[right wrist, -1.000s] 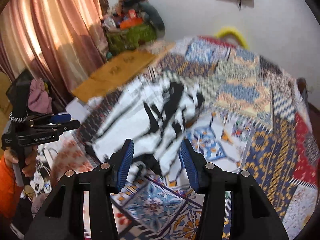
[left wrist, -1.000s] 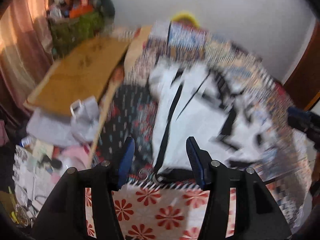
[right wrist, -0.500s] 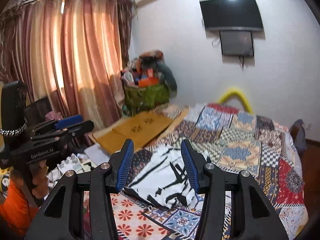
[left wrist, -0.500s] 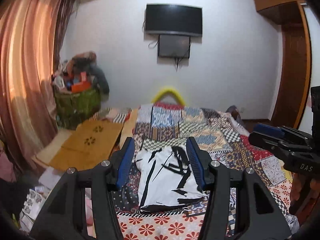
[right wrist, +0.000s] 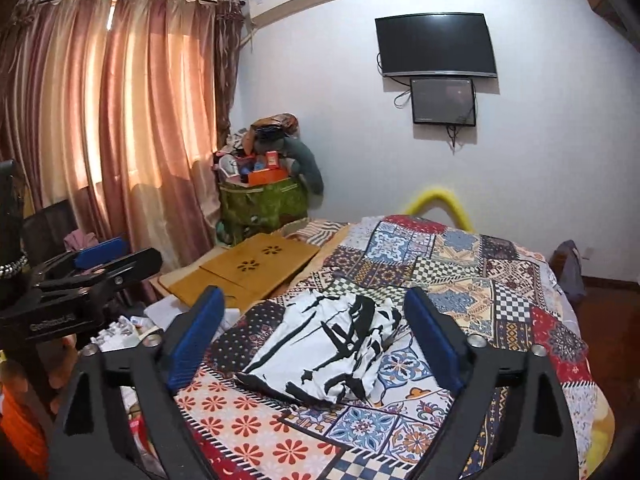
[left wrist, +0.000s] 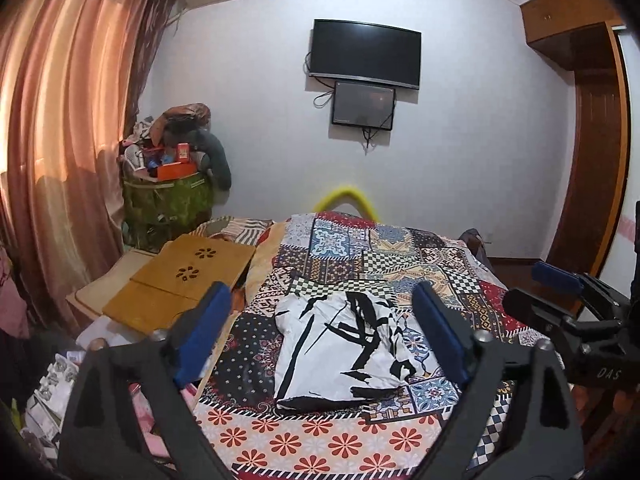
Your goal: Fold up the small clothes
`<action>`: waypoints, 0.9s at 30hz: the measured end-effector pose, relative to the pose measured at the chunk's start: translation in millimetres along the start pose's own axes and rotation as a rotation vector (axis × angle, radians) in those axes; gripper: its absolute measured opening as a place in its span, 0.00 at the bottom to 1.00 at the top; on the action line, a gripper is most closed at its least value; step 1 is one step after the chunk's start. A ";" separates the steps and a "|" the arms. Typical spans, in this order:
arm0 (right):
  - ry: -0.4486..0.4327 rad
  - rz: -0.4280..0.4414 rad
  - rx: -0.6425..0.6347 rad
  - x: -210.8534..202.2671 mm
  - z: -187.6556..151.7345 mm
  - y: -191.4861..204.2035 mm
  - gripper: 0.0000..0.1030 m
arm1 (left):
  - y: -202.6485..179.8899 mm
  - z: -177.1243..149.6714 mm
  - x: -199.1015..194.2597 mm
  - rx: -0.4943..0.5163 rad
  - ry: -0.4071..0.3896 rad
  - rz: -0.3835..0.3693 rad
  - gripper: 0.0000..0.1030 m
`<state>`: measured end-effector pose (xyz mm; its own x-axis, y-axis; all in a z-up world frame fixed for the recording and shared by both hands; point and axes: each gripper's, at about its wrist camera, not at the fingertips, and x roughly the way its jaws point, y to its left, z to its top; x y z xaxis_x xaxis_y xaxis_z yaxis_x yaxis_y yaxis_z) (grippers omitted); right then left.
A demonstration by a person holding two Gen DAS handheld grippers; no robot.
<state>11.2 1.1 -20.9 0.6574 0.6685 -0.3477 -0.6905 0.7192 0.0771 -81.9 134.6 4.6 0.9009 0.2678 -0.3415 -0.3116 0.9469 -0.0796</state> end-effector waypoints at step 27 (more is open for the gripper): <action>0.017 -0.029 0.023 -0.4 -6.4 4.3 0.99 | -9.1 -11.0 -1.6 0.027 -0.001 -0.005 1.00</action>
<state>6.1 2.7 -26.4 0.6720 0.6437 -0.3663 -0.6636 0.7429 0.0881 -83.8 123.7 -4.4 0.9026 0.2637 -0.3402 -0.2992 0.9526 -0.0556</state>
